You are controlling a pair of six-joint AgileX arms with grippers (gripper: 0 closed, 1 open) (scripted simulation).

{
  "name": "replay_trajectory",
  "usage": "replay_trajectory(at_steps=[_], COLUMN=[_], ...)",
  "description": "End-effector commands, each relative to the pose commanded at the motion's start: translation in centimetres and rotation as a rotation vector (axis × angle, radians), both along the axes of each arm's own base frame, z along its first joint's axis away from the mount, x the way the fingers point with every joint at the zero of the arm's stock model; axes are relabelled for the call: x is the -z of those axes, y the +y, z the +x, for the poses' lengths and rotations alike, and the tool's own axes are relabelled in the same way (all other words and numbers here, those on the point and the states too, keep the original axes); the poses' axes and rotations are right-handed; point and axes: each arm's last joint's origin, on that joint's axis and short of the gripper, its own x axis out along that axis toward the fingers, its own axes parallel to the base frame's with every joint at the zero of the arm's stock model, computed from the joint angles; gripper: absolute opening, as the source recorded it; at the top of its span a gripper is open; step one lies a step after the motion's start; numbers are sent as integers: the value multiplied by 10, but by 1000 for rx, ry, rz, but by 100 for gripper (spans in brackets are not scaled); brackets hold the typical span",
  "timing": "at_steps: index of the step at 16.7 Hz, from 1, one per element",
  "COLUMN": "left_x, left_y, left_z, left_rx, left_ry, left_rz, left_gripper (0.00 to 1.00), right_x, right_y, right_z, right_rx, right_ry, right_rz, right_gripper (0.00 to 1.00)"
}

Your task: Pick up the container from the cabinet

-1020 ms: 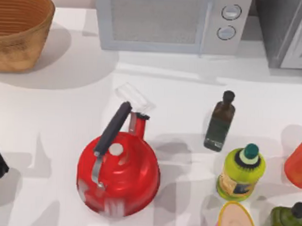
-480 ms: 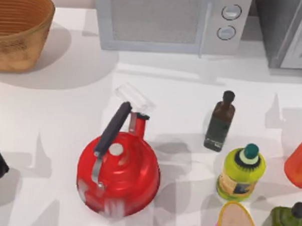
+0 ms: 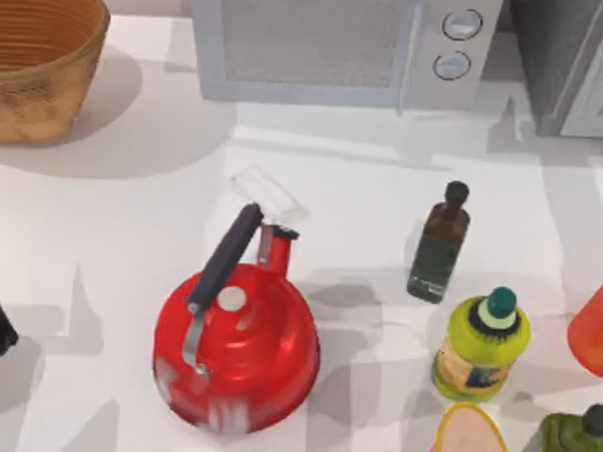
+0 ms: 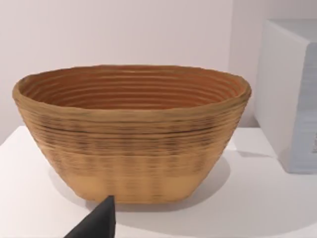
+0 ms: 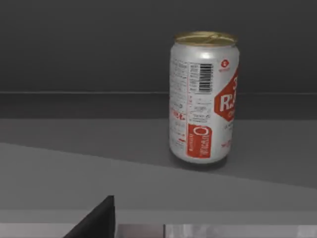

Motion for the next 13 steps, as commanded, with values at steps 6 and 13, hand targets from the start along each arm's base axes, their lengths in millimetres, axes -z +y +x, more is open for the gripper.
replay_trajectory(at_steps=[6, 13], left_x=[0, 0], left_y=[0, 0], left_z=[0, 0], left_rx=[0, 0], left_ry=[0, 0], left_rz=[0, 0], left_gripper=[100, 100], right_x=[-26, -21], right_y=[11, 10], right_z=[29, 34], right_rx=[0, 5], right_ry=[-13, -19], right_rz=[1, 3], right_gripper=[100, 100])
